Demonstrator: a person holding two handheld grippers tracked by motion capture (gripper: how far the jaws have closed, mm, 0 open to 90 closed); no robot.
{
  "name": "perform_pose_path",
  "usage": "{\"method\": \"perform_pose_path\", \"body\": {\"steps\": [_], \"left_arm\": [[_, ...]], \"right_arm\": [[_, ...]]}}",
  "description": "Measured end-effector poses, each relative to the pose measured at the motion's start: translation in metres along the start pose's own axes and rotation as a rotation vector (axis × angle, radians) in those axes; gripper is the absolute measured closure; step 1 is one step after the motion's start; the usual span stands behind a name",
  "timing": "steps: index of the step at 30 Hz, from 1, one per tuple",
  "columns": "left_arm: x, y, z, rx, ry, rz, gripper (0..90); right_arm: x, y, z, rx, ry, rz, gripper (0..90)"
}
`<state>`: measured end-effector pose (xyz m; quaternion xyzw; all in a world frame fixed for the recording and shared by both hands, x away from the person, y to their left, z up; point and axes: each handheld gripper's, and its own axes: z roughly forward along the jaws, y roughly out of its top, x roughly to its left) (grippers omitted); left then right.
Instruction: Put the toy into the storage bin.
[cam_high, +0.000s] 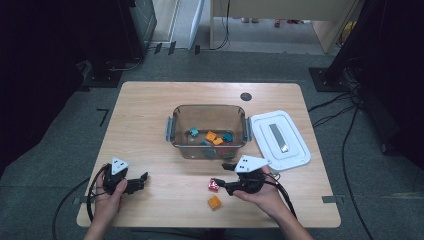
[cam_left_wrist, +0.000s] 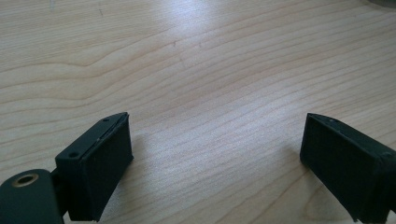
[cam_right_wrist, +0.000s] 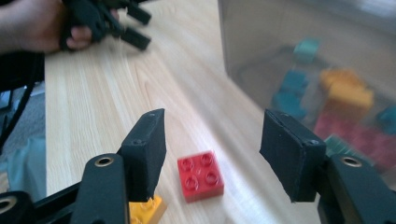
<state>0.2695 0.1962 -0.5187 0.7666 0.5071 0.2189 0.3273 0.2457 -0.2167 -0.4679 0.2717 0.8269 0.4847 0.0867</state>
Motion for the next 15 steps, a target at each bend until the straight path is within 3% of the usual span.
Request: {"method": "perform_pose_path", "body": {"steps": [7,15], "left_arm": [[0.000,0.000,0.000,0.000,0.000,0.000,9.1],[0.000,0.000,0.000,0.000,0.000,0.000,9.1]], "right_arm": [[-0.003,-0.019,0.022,0.061,-0.004,0.006,43.6],[-0.003,-0.030,0.035,0.092,-0.002,-0.007,48.1]]}}
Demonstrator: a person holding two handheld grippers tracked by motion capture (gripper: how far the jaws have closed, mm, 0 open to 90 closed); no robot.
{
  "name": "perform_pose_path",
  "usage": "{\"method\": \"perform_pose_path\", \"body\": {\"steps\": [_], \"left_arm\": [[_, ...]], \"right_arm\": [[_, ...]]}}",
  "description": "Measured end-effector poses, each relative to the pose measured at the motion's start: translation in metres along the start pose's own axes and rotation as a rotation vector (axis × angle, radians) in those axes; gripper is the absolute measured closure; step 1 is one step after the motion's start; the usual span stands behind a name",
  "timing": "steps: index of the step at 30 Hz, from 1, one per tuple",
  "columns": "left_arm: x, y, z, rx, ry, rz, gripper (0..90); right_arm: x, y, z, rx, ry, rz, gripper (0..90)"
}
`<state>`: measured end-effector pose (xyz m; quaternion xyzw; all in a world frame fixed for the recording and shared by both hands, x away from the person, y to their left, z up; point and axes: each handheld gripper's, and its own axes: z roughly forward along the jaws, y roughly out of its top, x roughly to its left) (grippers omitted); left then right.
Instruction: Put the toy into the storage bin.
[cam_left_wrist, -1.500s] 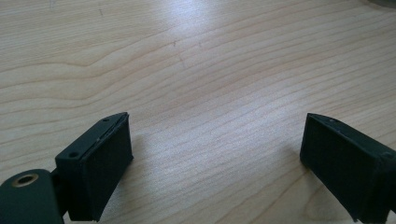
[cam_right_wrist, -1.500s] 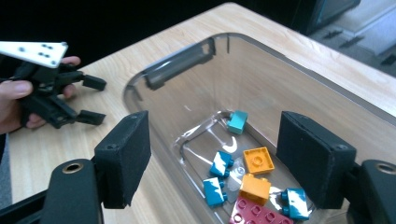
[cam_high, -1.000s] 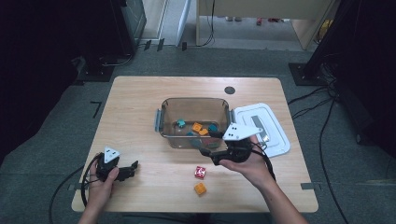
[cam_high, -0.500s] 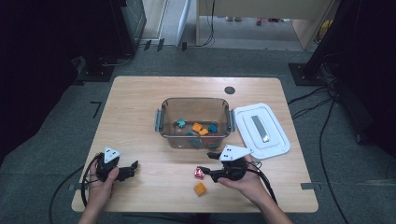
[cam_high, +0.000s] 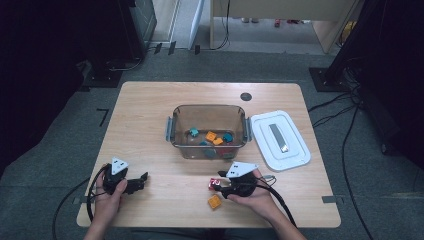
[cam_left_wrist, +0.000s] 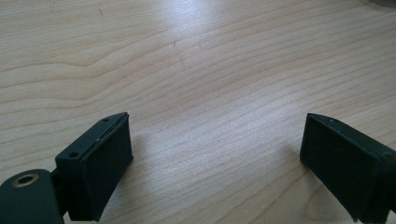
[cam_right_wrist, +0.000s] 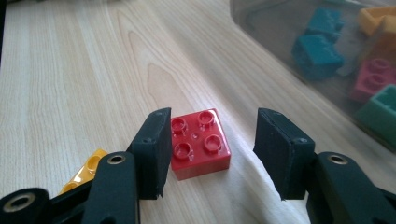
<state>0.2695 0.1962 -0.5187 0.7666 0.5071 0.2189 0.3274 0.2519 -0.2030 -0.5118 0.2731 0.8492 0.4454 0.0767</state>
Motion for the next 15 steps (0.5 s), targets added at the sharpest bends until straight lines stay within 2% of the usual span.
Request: {"method": "perform_pose_path", "body": {"steps": [5,8,10,15], "left_arm": [[0.0000,0.0000,0.0000,0.000,0.000,0.000,9.1],[0.0000,0.0000,0.0000,0.000,0.000,0.000,9.1],[0.0000,0.0000,0.0000,0.000,0.000,0.000,9.1],[0.0000,0.0000,0.0000,0.000,0.000,0.000,9.1]], "right_arm": [[0.0015,-0.0006,0.0035,0.013,0.005,-0.012,49.7],[0.0038,-0.0017,0.0045,0.012,0.027,-0.025,51.4],[0.0051,-0.0023,0.0062,0.026,0.017,-0.041,53.6],[0.0050,-0.0047,0.0089,0.040,-0.005,-0.047,59.5]]}}
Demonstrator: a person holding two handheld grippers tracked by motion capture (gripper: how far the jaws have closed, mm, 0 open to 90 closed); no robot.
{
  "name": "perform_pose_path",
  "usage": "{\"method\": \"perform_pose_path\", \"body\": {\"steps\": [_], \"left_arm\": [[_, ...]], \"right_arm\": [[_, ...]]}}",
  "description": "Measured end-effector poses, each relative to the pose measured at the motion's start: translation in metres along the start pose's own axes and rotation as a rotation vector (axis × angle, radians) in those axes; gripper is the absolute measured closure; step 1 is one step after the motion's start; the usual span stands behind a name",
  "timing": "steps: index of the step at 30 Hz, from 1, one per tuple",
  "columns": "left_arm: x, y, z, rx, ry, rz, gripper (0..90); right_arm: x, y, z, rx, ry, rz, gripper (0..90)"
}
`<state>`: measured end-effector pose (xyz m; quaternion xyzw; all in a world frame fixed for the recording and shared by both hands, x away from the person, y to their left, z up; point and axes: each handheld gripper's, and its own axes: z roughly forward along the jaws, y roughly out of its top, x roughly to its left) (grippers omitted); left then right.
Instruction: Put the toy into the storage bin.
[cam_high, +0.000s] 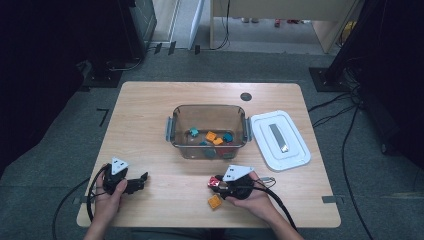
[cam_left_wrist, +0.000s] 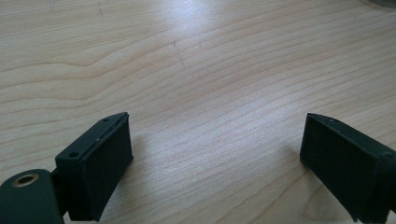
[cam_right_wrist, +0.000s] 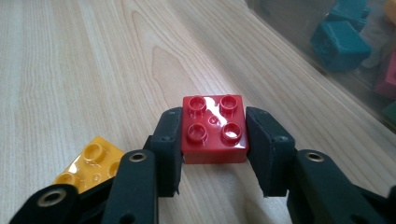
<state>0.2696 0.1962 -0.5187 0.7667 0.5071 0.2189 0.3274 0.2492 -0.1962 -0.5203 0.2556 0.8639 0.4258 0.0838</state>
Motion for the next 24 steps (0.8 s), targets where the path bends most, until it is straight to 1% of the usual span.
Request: {"method": "perform_pose_path", "body": {"steps": [4,10,13,18,24], "left_arm": [[0.000,0.000,0.000,0.000,0.000,0.000,9.1],[0.000,0.000,0.000,0.000,0.000,0.000,9.1],[0.000,0.000,0.000,0.000,0.000,0.000,9.1],[0.000,0.000,0.000,0.000,0.000,0.000,9.1],[0.000,0.000,0.000,0.000,0.000,0.000,9.1]], "right_arm": [[0.000,-0.001,-0.001,-0.006,-0.005,-0.005,59.8],[-0.002,0.001,-0.010,-0.036,-0.003,0.012,59.9],[-0.003,0.004,-0.018,-0.062,-0.001,0.023,59.9],[-0.006,0.011,-0.033,-0.102,-0.004,0.055,59.9],[-0.008,0.024,-0.054,-0.158,-0.011,0.064,60.0]]}}
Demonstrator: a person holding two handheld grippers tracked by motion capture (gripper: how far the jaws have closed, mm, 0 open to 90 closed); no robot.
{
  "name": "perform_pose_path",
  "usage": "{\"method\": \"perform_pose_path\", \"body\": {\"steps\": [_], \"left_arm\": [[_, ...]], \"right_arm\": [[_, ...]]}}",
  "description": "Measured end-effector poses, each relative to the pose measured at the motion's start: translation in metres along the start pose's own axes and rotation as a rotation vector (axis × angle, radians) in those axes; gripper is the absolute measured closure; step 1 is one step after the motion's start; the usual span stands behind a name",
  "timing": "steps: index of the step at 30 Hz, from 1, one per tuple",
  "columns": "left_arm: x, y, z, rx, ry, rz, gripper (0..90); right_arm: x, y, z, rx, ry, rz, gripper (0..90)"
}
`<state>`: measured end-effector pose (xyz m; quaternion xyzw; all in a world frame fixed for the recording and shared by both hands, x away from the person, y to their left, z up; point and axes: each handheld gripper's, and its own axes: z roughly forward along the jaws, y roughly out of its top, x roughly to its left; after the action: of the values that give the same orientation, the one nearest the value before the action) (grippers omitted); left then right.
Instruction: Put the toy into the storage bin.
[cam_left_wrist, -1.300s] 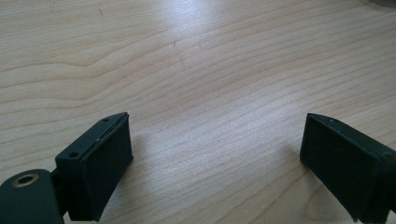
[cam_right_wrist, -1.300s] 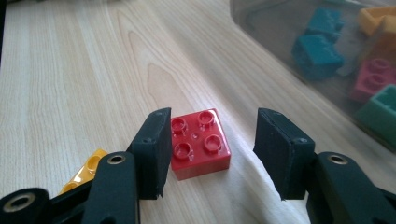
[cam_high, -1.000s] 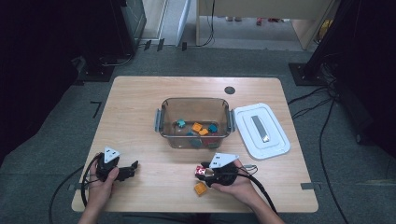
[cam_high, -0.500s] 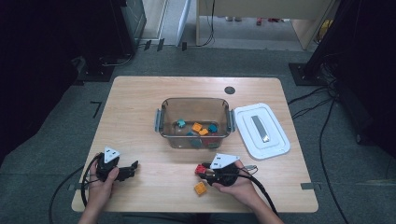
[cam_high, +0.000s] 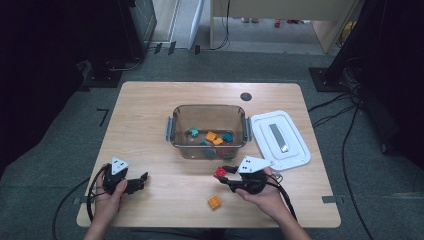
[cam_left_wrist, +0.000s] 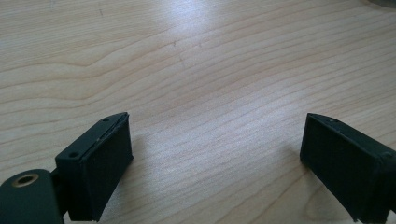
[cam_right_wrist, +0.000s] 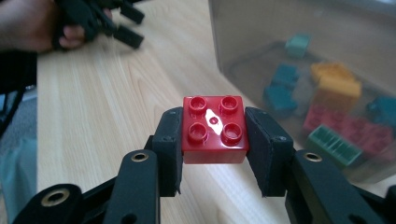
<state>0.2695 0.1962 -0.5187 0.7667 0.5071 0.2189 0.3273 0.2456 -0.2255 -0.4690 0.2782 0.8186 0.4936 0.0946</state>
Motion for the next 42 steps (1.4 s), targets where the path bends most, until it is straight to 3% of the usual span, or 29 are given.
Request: {"method": "perform_pose_path", "body": {"steps": [24,42], "left_arm": [[0.000,0.000,0.000,-0.001,0.000,-0.001,9.1],[0.000,0.000,0.000,-0.001,0.000,0.000,9.1]], "right_arm": [[0.000,0.065,-0.043,-0.115,-0.028,-0.027,60.0],[-0.009,0.113,-0.048,-0.186,-0.057,-0.039,60.0]]}}
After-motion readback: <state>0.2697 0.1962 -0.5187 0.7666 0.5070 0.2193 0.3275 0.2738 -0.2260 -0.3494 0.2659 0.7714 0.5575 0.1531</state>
